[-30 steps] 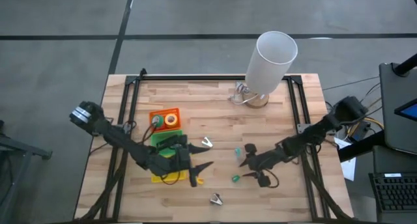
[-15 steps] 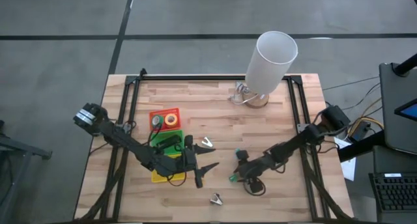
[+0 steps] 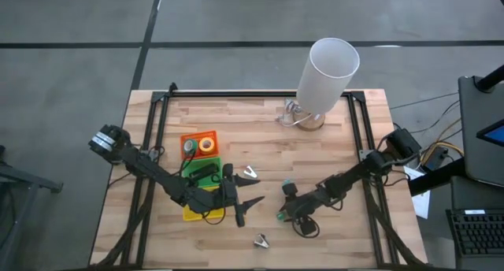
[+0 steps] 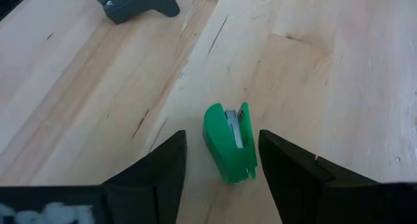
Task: Pick and place Stapler, Stapler remover, tape
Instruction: Put the green stapler into the green basket
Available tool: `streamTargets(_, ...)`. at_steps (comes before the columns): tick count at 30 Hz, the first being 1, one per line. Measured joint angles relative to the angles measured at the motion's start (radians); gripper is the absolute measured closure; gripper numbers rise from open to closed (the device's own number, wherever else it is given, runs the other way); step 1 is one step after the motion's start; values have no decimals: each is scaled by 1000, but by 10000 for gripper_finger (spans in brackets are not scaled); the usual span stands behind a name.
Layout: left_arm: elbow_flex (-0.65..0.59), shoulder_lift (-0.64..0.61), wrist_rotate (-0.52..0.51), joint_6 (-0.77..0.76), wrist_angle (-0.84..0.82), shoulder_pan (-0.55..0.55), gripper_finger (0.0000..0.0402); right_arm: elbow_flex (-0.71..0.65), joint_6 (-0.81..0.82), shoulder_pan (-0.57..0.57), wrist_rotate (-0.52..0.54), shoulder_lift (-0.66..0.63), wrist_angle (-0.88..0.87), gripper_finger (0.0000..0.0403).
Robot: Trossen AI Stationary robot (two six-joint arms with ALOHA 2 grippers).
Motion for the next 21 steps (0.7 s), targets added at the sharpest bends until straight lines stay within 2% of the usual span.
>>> streamTargets(12,0,0,0,-2,2,6,163,-2,-19,0,-3,0,0,313)
streamTargets(17,0,0,14,-1,2,6,163,4,-32,0,-3,-1,0,336)
streamTargets(21,0,0,41,32,-17,6,163,11,-46,-2,-3,-22,0,341)
